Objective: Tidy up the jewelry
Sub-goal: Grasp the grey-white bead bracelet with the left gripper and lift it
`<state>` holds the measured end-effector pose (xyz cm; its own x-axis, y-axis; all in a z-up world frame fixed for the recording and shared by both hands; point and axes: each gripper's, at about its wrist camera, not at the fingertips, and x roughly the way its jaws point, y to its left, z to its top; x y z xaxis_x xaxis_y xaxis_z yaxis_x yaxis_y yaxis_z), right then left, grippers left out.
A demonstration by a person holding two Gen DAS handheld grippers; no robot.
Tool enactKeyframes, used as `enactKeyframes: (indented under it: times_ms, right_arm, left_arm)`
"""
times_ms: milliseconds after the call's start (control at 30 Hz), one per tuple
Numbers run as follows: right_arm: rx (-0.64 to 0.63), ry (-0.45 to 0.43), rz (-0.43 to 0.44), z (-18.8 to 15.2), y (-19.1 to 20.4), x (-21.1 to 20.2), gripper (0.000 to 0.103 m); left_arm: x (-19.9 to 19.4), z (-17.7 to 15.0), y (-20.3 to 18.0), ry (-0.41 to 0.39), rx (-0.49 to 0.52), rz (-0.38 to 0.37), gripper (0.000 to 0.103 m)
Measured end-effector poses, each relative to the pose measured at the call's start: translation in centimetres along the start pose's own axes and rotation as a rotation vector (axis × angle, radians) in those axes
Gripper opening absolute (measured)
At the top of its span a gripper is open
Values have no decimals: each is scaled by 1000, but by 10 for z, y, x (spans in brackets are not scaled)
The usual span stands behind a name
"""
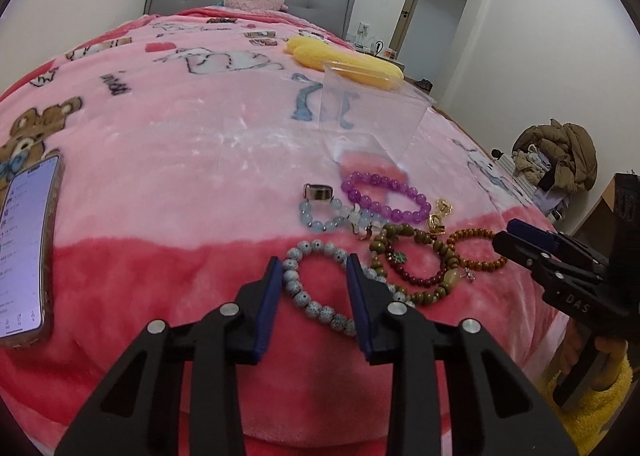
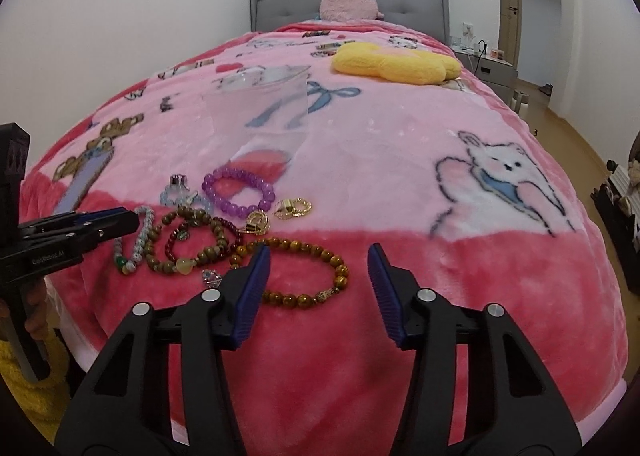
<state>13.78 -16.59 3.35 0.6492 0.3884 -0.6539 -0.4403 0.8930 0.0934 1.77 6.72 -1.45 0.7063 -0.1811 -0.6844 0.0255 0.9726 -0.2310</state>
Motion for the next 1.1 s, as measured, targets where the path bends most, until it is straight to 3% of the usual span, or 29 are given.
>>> enactKeyframes:
  times_ms: [267,500,667,1100]
  right_arm:
    - [-13,35,-21,-2,4,11,31]
    - [-41,45,-65,-4,6,14,9]
    - [-84,17,-82,-7,13,12,8]
    - [-89,-104,-14,9,26,-22,8]
  left_arm:
    - [4,-2,4,5,-16,26,23]
    - [9,-4,3,21,-9,42,19]
    - [9,-6,1,5,1,53,8]
    - [-12,2,-14,-90,13,33,8]
